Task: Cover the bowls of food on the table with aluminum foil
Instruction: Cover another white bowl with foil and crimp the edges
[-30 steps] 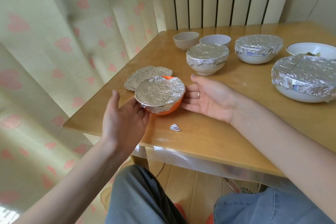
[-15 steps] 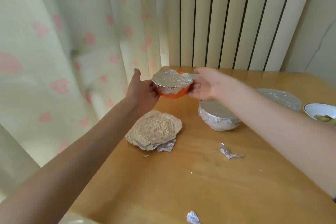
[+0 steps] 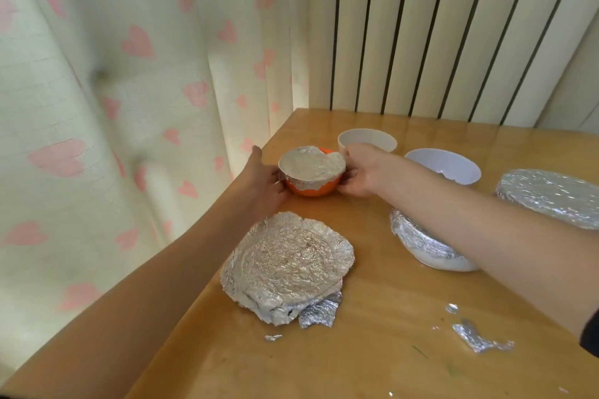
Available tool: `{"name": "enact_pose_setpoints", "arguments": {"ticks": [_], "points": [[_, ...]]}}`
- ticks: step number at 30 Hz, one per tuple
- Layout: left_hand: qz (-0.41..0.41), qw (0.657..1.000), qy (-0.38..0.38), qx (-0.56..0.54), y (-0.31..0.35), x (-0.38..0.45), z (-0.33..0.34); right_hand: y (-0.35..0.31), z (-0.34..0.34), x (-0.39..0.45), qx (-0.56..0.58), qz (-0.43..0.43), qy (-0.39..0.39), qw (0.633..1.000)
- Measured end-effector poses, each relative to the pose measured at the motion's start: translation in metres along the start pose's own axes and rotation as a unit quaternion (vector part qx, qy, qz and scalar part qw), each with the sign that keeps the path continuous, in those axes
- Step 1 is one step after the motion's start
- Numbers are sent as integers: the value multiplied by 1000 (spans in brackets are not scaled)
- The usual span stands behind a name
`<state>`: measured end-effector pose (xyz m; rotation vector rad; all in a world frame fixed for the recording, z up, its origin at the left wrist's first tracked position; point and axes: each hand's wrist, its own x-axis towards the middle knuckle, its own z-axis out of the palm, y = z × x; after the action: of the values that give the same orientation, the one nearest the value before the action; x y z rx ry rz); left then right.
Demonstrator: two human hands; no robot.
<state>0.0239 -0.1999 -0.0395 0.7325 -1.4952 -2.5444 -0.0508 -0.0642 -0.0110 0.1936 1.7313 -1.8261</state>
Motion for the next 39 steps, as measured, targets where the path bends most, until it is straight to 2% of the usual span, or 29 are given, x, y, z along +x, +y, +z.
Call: {"name": "enact_pose_setpoints", "arguments": {"ticks": [6, 9, 12, 15, 16, 17, 18, 20, 21, 23, 24, 25, 27, 30, 31, 32, 34, 36, 39], "points": [[4, 999, 21, -44, 0, 3, -7, -3, -3, -2, 26, -7, 4, 1000], [16, 996, 64, -52, 3, -9, -9, -9, -11, -9, 34, -19, 25, 999], [75, 989, 123, -32, 5, -28, -14, -19, -29, -23, 71, -52, 49, 995], [140, 978, 132, 81, -1, -59, -10, -29, -58, -41, 65, -87, 79, 991], [164, 966, 128, 153, -7, -71, -7, -31, -70, -43, 20, -112, 105, 988], [205, 942, 122, 235, -16, -83, -4, -30, -82, -45, -73, -147, 145, 976], [254, 908, 116, 311, -25, -96, -1, -29, -95, -45, -206, -197, 197, 938], [316, 836, 93, 439, -45, -119, 5, -25, -119, -42, -434, -308, 234, 814], [336, 786, 82, 513, -54, -126, 7, -23, -129, -41, -502, -332, 224, 766], [371, 694, 76, 612, -64, -130, 8, -24, -148, -35, -590, -336, 207, 704], [385, 680, 78, 619, -65, -129, 5, -27, -155, -33, -620, -328, 198, 684], [391, 685, 82, 609, -64, -127, 3, -32, -160, -31, -637, -323, 184, 675], [393, 697, 103, 591, -63, -121, -1, -41, -159, -30, -637, -301, 155, 692], [385, 669, 105, 627, -63, -116, -3, -55, -137, -30, -603, -184, 104, 769], [379, 665, 99, 636, -62, -114, -4, -59, -128, -28, -609, -140, 85, 776], [374, 666, 94, 639, -59, -113, -5, -61, -121, -25, -627, -95, 64, 770], [373, 669, 100, 636, -53, -112, -11, -60, -111, -16, -683, -10, 44, 729], [379, 666, 117, 631, -47, -110, -17, -59, -108, -7, -718, 10, 64, 693], [385, 662, 116, 632, -43, -108, -23, -58, -112, 3, -699, -25, 97, 708]]}}
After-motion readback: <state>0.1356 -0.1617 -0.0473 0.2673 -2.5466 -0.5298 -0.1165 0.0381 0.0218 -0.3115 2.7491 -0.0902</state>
